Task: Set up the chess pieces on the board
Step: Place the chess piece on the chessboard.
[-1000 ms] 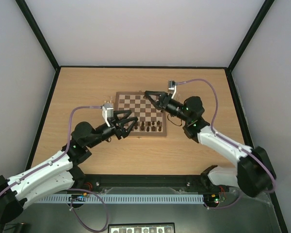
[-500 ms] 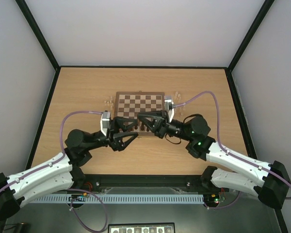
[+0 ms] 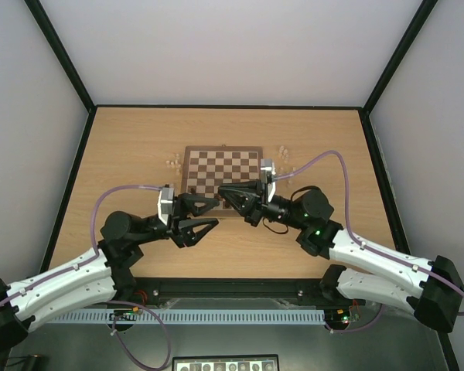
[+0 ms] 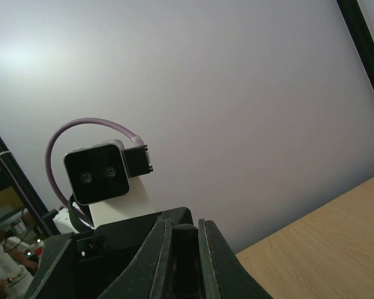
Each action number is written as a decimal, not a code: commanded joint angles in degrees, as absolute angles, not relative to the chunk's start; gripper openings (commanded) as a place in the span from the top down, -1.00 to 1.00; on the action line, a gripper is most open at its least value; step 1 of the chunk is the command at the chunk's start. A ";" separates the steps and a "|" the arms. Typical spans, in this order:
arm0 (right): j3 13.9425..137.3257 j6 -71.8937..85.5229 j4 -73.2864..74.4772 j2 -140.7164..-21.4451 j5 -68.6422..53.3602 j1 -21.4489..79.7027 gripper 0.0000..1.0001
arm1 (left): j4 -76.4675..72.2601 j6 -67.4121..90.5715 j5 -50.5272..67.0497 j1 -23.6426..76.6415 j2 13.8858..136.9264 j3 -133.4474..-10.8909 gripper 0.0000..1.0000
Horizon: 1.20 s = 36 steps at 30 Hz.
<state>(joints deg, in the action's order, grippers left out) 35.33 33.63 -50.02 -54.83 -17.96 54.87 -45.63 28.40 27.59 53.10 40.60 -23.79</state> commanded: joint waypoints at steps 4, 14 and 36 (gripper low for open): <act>34.07 33.26 -53.35 -51.86 -17.15 55.51 0.92 | -46.99 25.74 22.93 53.39 39.18 -22.14 -0.16; 31.85 37.67 -58.12 -51.47 -17.78 55.55 0.93 | -52.42 26.09 19.16 53.31 41.77 -20.96 -0.18; 31.26 38.44 -59.15 -52.92 -18.35 55.63 0.94 | -58.33 27.23 20.04 53.30 47.04 -23.72 -0.11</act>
<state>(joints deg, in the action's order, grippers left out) 31.81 38.85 -55.61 -52.99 -17.98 55.16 -53.36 27.46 19.49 53.08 46.87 -21.58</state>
